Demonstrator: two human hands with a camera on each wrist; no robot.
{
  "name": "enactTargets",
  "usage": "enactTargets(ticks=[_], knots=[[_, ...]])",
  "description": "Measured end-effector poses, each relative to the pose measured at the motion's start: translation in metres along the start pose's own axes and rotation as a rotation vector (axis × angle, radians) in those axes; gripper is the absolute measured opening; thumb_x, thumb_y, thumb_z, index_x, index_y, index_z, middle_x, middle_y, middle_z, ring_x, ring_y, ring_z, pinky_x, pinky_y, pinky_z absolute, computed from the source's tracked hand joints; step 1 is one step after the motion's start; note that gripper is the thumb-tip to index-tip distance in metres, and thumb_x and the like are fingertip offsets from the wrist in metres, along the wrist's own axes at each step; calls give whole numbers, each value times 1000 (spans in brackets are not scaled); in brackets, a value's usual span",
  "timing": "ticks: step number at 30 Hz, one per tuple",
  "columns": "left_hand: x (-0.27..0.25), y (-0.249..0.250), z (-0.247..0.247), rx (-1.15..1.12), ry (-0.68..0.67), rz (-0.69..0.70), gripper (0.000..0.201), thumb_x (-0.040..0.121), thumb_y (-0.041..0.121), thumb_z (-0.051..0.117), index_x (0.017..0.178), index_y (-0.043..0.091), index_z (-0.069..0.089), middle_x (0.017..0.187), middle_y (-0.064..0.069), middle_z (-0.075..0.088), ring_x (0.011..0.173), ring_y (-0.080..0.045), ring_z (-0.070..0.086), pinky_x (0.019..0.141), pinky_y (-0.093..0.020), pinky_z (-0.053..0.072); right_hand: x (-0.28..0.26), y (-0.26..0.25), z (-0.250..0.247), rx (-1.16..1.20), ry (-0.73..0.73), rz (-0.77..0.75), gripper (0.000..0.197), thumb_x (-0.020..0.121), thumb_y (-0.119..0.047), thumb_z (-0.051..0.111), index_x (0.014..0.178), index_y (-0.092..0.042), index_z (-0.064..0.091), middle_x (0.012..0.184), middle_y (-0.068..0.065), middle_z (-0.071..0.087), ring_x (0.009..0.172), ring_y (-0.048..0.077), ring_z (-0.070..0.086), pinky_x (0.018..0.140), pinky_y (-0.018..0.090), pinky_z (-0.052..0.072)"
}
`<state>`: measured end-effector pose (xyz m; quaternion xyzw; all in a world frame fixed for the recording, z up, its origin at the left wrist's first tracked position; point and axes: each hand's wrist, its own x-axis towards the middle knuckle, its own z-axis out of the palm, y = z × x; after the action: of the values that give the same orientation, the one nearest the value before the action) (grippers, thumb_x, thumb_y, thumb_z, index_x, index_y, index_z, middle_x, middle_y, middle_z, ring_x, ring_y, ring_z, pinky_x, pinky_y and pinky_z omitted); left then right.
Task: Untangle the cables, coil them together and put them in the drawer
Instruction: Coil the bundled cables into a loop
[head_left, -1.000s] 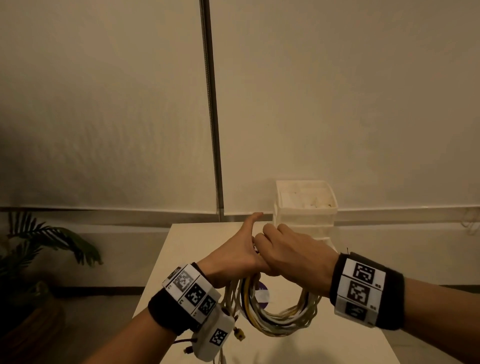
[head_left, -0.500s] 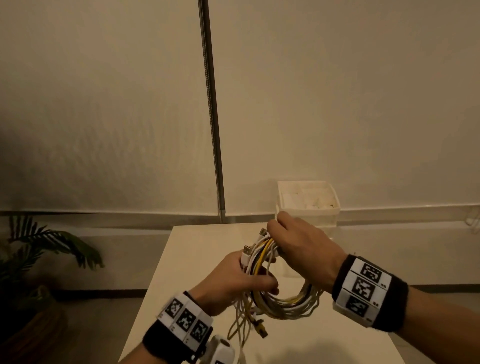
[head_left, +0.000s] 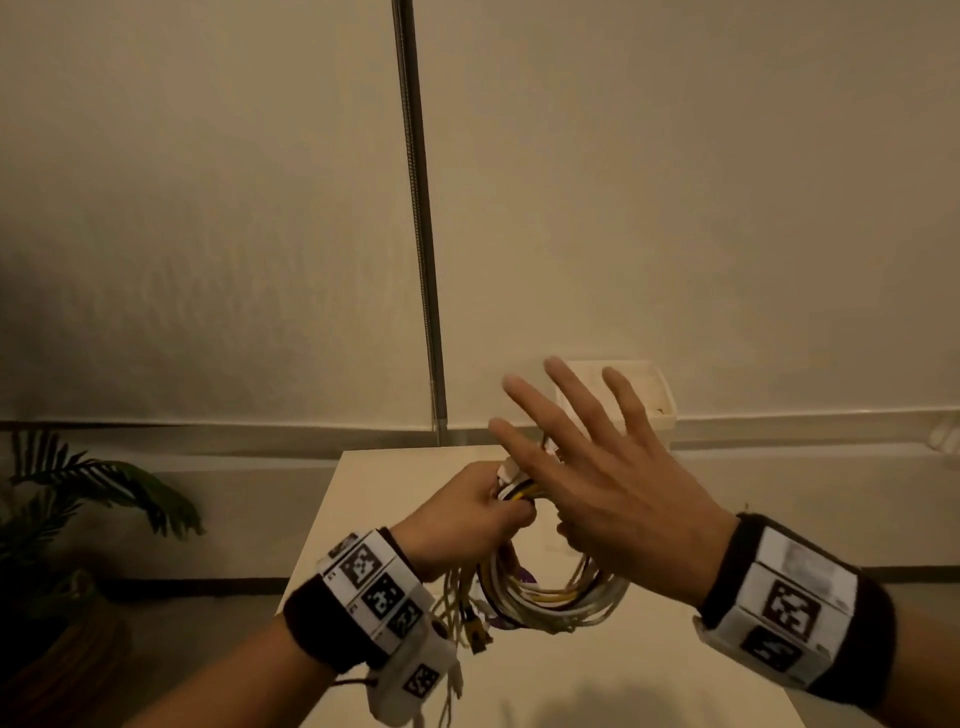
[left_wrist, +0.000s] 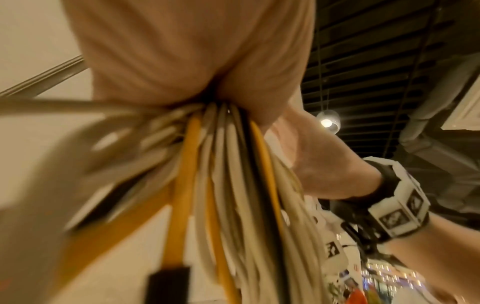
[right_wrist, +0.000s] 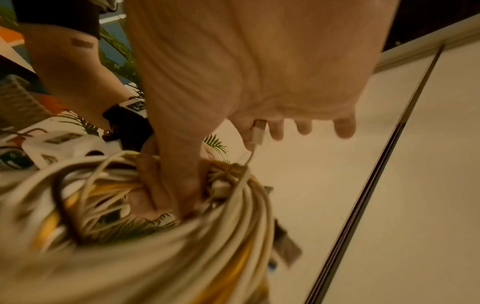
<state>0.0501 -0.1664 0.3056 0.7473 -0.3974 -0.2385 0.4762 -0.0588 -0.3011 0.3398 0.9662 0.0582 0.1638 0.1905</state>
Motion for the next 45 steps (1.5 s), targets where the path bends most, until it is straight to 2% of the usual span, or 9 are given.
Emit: enactTargets(ticks=[4,9,12,16,20,26,36,40,45], knots=[[3,7,-8,118,-39,0,5,89,5,53,93,2,56,71,-10,55,57,-22,61,69,-52,59,1,5,-22,-62,109,-2,107,54,-45,82,146,-18,35,162,11,2,146,41,-5,108,71,10],[-1,21,-15,78,-136,-60,18,92,7,58,109,5,56,80,-19,64,59,-25,66,60,-36,58,17,-13,-5,5,-194,-58,91,74,-30,72,147,-8,21,150,15,32,142,36,26,115,58,14],[-2,28,-20,47,-173,-119,23,85,1,64,106,8,57,88,-21,70,73,-33,72,74,-45,61,28,-15,2,208,-118,-26,49,86,-19,62,127,-14,37,116,5,47,98,25,57,73,34,47],[-6,26,-21,28,-178,-135,33,80,-3,69,107,10,57,82,-6,72,76,-23,74,74,-35,60,31,-12,2,215,-109,-17,47,89,-19,60,129,-14,36,116,4,45,91,23,56,60,28,34],[-11,11,-17,-43,-47,-203,58,78,2,74,120,19,39,89,-17,73,76,-28,74,74,-41,61,27,-15,7,234,-104,25,41,89,-11,59,125,-14,38,113,5,47,79,18,44,60,28,33],[-20,-13,4,-233,199,-44,40,74,6,79,108,17,61,88,-13,73,82,-28,73,80,-46,60,29,-12,7,342,7,245,21,88,-12,57,103,-18,43,98,2,49,66,18,43,55,30,40],[-25,-13,25,-418,407,40,15,86,-2,64,99,2,57,72,-12,61,53,-31,65,65,-57,58,17,-17,23,619,138,507,20,78,-8,54,94,-17,46,91,0,49,76,25,51,63,38,45],[-19,-4,8,-276,374,104,14,87,-1,63,97,8,59,55,-1,57,38,-24,55,47,-40,52,11,-11,19,812,149,555,21,79,-21,66,97,-20,55,90,-5,54,83,17,54,71,29,46],[-15,8,-11,-50,245,146,12,86,8,69,89,8,58,60,-7,56,40,-21,56,43,-30,48,-3,6,-8,576,-119,310,88,72,-53,67,144,-23,26,143,-2,34,128,21,40,105,44,39]])
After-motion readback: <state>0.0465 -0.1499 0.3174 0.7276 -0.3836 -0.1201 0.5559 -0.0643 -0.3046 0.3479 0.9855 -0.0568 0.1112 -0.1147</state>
